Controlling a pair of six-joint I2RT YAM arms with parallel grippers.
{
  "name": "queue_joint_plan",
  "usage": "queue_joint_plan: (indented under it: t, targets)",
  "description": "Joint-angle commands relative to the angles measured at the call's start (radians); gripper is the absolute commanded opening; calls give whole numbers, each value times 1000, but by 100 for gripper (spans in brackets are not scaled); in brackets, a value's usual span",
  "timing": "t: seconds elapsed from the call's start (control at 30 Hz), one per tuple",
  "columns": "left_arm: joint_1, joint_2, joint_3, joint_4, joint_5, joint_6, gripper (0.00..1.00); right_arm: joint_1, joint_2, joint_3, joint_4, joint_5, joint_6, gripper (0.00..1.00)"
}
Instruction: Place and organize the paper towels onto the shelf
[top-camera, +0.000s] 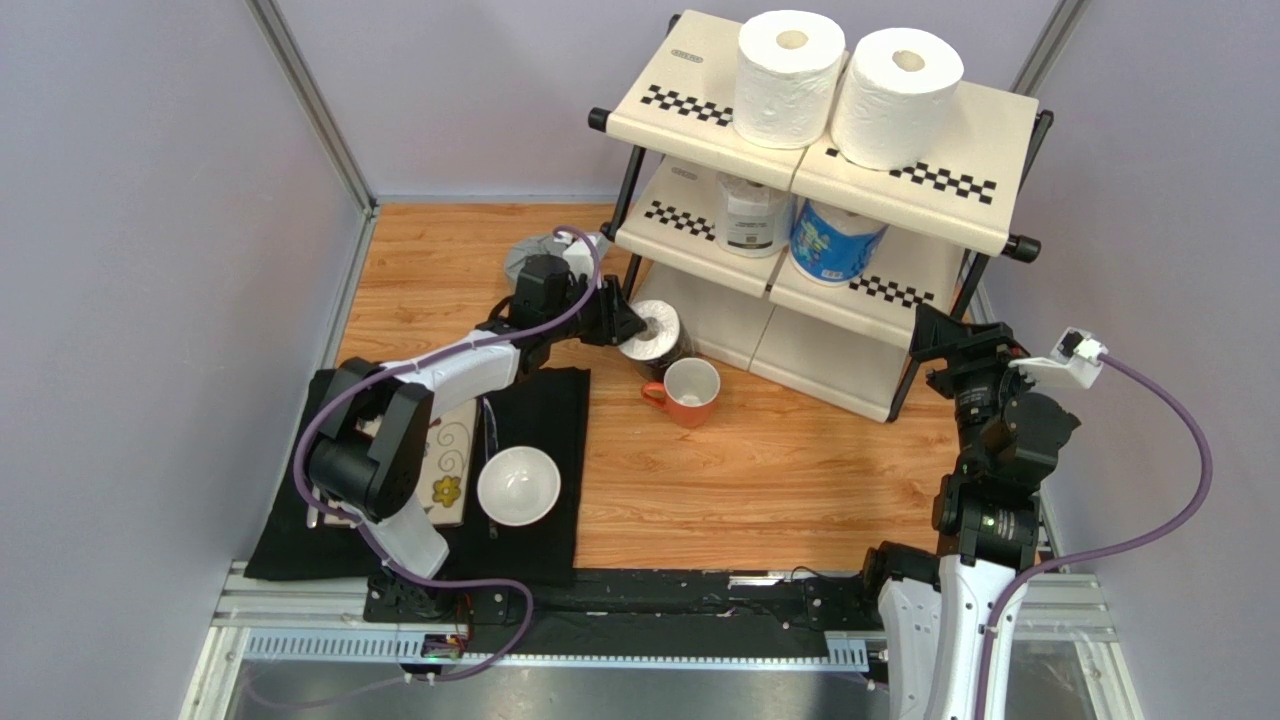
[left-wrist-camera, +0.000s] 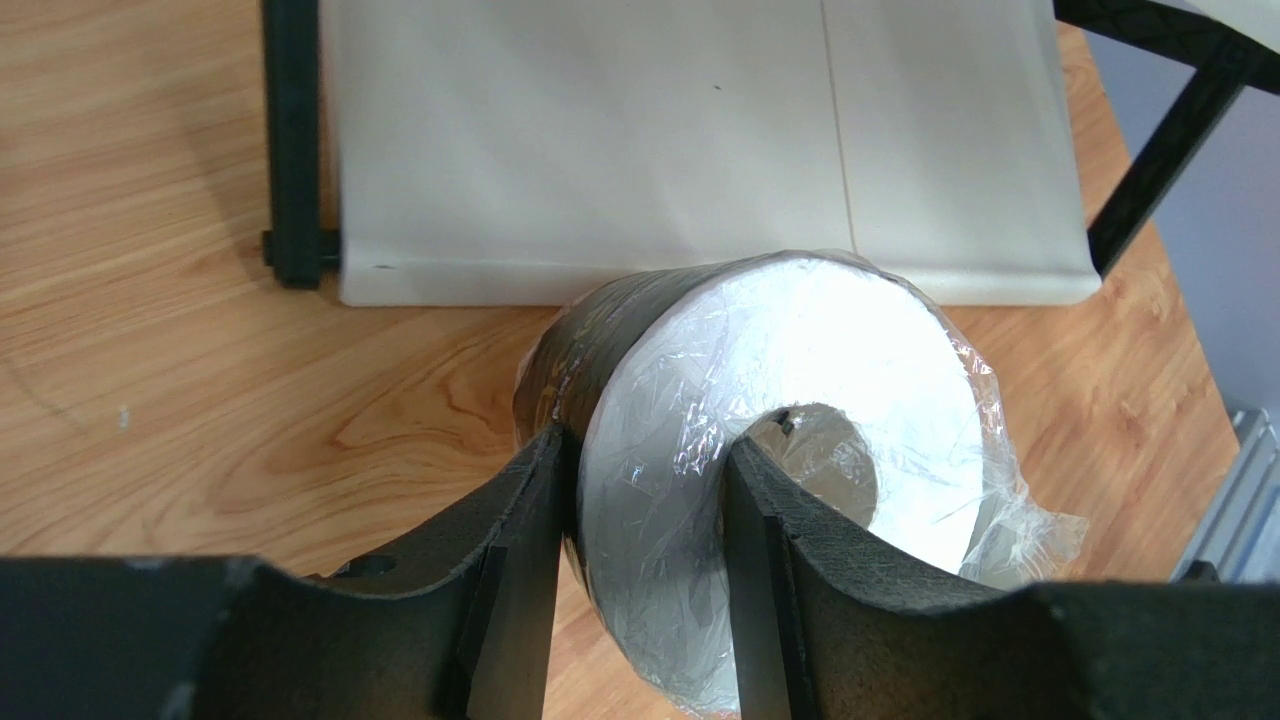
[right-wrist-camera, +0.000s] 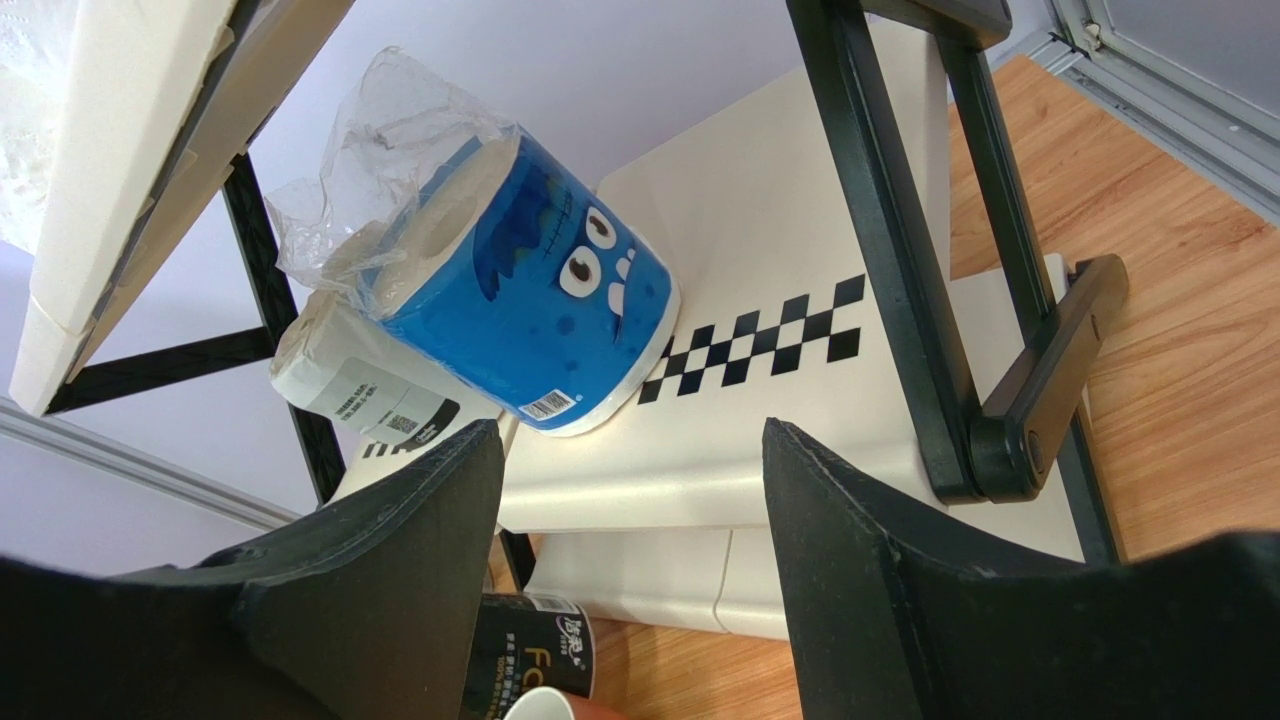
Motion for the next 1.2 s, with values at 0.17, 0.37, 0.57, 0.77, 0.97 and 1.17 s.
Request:
queue_joint_plan:
  t: [0.17,0.37,0.57,0.77,0.97,1.17]
  targets:
    - [-73,-27,-26,86,56,0,27,5,-13,1,21,10,4,67]
    - [-124,-41,-73,92,26,-9,25,5,-13,3,24,7,14,66]
    - [-170,-63,-108,107,12,-10,25,5,-13,-6,30,4,18,66]
    - [-234,-73,-131,120,-8,-12,25,5,-15,-12,31,4,18,66]
    - [-294,-73,-150,115,-28,-6,25,5,-16,-20,34,4,21,66]
    - [-363,-76,-159,84,-73,26,25,6,-16,-25,38,0,26,66]
